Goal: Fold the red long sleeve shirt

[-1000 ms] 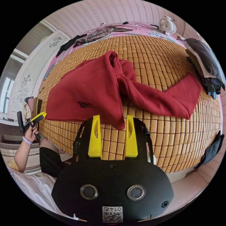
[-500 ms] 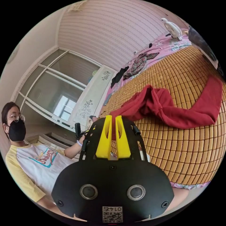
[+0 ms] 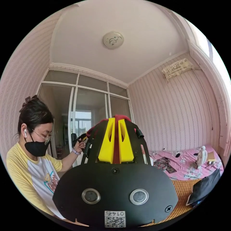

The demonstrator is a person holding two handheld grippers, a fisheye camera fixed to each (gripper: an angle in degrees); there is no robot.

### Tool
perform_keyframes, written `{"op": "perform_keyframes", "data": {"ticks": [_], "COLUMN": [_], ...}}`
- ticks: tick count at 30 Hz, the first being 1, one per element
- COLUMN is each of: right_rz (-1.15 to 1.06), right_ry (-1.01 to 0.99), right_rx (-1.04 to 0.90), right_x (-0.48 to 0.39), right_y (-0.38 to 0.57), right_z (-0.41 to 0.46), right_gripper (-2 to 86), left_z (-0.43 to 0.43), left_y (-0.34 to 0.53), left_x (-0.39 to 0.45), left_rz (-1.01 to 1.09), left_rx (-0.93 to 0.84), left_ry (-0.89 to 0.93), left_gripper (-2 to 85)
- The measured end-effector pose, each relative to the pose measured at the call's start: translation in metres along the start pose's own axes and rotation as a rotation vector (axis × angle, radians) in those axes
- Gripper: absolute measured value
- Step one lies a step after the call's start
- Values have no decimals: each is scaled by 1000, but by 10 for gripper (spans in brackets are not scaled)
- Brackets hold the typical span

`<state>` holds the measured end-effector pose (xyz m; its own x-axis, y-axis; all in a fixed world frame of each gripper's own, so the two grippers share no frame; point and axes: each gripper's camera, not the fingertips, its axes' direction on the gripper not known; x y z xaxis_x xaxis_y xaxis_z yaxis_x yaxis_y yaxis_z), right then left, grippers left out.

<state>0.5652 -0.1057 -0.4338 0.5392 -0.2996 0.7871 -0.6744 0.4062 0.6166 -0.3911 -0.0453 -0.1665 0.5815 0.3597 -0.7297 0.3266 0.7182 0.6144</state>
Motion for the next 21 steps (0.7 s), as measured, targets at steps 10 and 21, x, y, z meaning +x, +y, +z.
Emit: {"op": "perform_keyframes", "data": {"ticks": [10, 21], "right_rz": [-141, 459], "right_ry": [-62, 227], "right_rx": [-4, -416], "right_x": [-95, 141], "right_y": [-75, 75], "right_z": [16, 216], "right_gripper": [0, -3], "left_z": [-74, 72], "left_y": [-47, 37], "left_x": [47, -107], "left_rz": [120, -216], "left_rx": [220, -369], "left_ry": [45, -355], "left_gripper": [-9, -9]}}
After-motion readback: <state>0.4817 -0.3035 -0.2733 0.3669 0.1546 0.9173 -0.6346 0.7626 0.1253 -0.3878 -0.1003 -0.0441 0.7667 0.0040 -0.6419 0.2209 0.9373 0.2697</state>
